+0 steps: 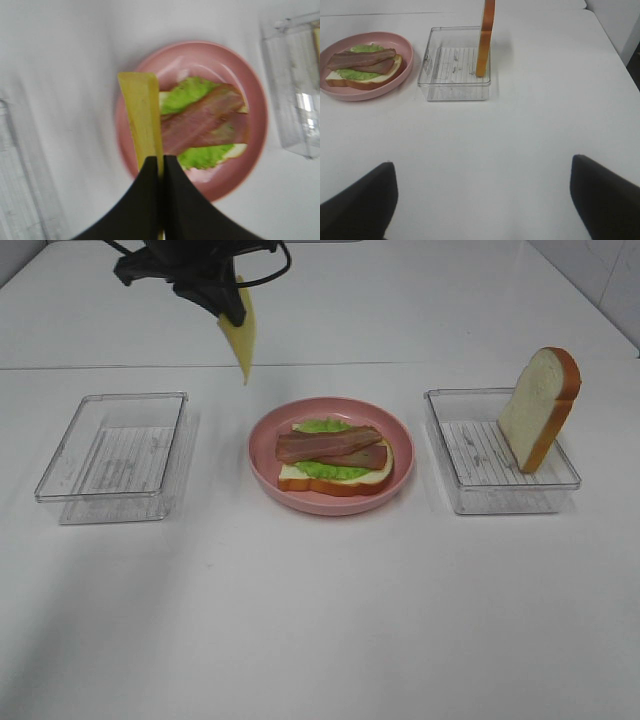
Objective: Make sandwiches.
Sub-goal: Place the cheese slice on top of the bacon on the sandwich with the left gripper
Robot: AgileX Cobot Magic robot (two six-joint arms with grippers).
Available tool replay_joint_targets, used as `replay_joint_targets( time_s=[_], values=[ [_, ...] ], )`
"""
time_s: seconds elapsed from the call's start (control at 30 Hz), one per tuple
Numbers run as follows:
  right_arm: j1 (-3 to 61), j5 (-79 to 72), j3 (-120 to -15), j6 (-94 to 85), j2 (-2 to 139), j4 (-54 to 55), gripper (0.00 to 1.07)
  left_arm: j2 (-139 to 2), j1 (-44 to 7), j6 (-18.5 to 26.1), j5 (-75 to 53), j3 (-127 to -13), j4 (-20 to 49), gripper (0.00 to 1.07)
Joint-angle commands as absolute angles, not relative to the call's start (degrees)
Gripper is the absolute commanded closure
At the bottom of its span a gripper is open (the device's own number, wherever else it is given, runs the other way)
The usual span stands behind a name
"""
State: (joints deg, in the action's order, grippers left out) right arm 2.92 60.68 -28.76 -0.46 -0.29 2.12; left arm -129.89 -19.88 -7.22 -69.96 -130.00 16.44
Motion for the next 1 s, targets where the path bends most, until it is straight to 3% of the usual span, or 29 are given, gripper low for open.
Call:
replay_joint_targets(
  time_s=[0.03,0.37,0.63,0.87,1.0],
  values=[
    [3.0,60.2,-28.6,-0.8,-1.6,2.1,0.23,-129.8,-21.5,-5.5,-71.7,-130.2,21.7,1.07],
    [3.0,60.2,-28.6,-0.8,-1.6,2.1,0.23,-136.3,-26.6,5.2,-63.4,-130.2,34.1,1.07],
    [3.0,60.2,-28.6,-0.8,-1.6,2.1,0.23,-141.6,-28.3,7.4,-58.0,-130.2,39.5,1.07],
    [3.0,60.2,-28.6,-0.8,-1.6,2.1,0.23,-143.9,-28.3,8.4,-57.5,-130.2,39.8,1.07],
    [3.0,60.2,-28.6,-0.8,-1.6,2.1,0.23,-144.0,-28.3,8.3,-57.4,-130.2,35.0,1.07]
  ],
)
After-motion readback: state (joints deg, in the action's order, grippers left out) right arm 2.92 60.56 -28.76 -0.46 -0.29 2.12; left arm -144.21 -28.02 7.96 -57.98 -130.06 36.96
